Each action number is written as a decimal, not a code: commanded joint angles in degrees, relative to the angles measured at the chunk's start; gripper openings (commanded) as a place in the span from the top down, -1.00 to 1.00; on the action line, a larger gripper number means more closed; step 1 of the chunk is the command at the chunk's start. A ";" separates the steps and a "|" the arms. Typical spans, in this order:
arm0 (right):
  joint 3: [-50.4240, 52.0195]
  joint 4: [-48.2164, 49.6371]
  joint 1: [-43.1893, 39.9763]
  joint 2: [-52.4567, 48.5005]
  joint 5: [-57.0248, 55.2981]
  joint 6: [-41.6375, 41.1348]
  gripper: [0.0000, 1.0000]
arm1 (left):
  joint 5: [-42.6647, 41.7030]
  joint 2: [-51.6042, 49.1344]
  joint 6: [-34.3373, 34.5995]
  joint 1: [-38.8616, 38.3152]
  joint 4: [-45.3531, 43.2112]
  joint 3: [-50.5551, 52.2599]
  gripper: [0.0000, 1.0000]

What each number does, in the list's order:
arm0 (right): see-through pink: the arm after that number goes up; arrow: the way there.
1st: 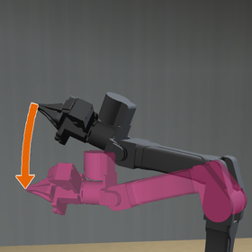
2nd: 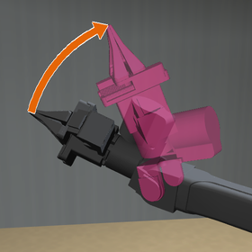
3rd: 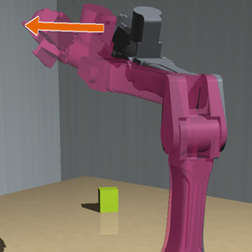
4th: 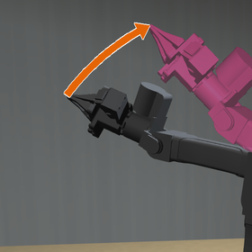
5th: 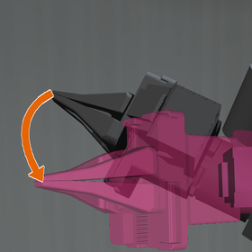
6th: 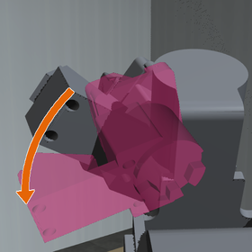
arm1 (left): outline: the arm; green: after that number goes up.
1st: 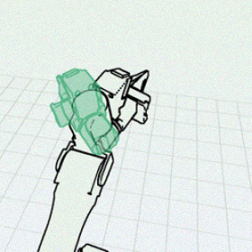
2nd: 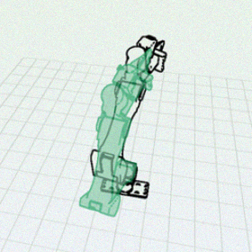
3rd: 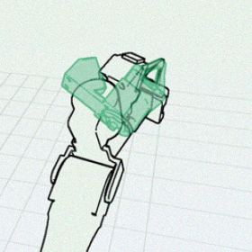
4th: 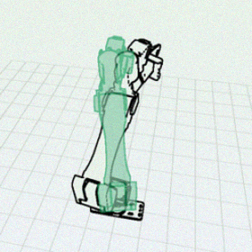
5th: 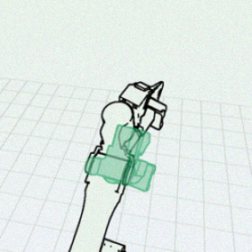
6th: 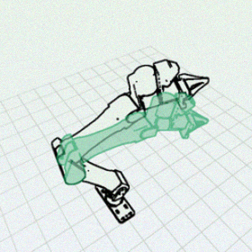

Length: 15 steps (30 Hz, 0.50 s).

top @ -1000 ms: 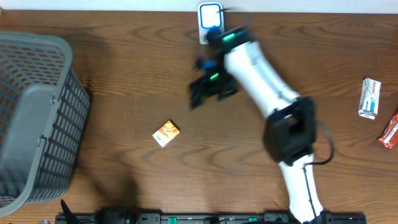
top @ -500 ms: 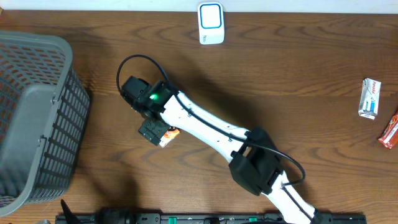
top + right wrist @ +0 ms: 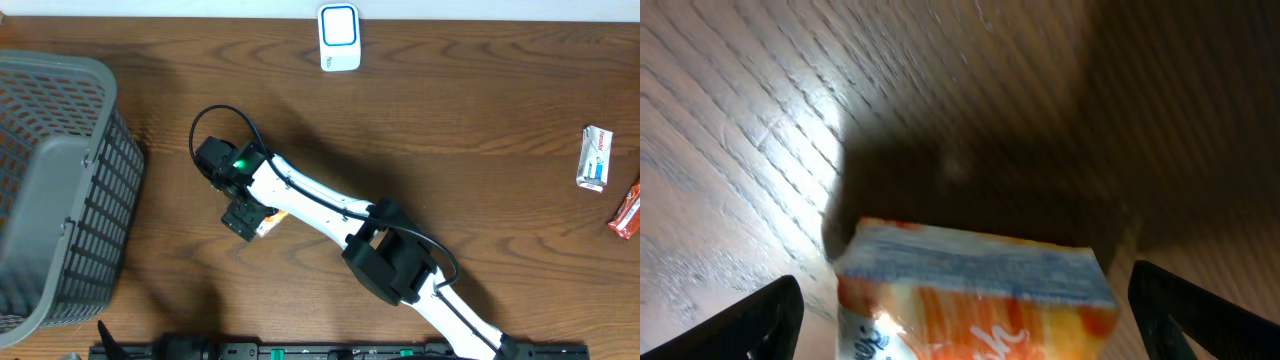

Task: Scan the item barcode
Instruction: 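Reach the right gripper to the orange Kleenex pack and grasp it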

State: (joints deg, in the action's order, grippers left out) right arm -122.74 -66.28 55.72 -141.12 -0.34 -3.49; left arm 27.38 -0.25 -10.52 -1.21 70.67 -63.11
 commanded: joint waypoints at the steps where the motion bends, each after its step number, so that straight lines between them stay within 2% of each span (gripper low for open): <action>1: -0.02 0.26 0.17 -1.55 0.94 -0.76 -0.99 | 0.33 0.07 0.11 0.28 0.04 -0.11 -0.85; 15: 1.95 -0.11 0.20 -1.77 3.48 -1.92 -0.99 | 0.31 0.07 0.11 0.28 0.04 -0.11 -0.86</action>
State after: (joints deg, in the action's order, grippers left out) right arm -122.39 -66.37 55.75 -141.21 2.52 -3.68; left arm 27.38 -0.25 -10.52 -1.21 70.67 -63.11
